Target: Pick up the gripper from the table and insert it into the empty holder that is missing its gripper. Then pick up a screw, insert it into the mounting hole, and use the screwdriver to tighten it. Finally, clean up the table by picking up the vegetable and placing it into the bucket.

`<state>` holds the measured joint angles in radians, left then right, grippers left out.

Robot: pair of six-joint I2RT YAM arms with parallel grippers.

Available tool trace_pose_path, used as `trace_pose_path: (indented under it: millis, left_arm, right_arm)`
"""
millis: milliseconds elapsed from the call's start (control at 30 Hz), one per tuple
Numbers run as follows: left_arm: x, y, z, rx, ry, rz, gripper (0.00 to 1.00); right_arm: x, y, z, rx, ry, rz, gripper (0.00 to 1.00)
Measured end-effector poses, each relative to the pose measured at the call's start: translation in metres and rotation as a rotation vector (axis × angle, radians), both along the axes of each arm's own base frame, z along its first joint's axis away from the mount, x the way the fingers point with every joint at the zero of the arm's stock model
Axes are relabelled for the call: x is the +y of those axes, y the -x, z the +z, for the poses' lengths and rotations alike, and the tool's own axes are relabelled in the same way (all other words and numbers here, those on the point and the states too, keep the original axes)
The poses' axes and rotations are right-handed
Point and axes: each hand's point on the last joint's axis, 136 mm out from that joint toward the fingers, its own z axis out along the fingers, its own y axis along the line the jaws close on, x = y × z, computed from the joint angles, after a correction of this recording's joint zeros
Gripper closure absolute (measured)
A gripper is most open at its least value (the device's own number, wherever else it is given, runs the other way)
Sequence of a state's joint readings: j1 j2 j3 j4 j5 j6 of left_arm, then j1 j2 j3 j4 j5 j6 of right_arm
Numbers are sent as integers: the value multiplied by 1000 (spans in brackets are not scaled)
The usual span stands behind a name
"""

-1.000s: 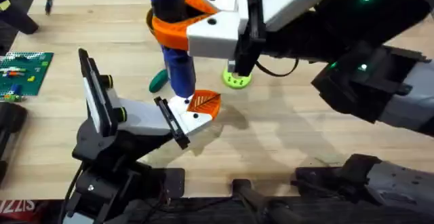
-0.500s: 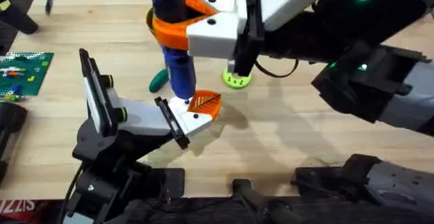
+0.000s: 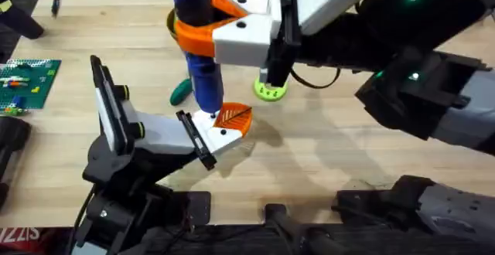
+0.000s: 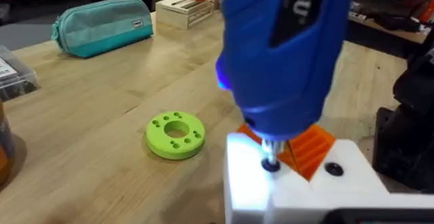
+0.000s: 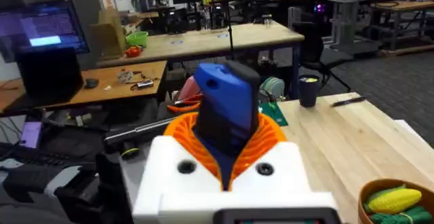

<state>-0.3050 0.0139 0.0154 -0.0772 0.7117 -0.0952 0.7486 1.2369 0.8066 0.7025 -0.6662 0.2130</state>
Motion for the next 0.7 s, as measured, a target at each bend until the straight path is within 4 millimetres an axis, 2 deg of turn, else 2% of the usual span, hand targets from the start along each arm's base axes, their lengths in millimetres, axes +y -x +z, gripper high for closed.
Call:
trace_pose_path:
  millis: [500,700]
  left_arm:
    - [0,0,0,-1,0,1,990]
    - [0,0,0,0,0,1,992]
  right_arm:
    - [-7,-2,21,-75,-72,-16,960]
    - [-7,-2,22,-77,-74,-16,960]
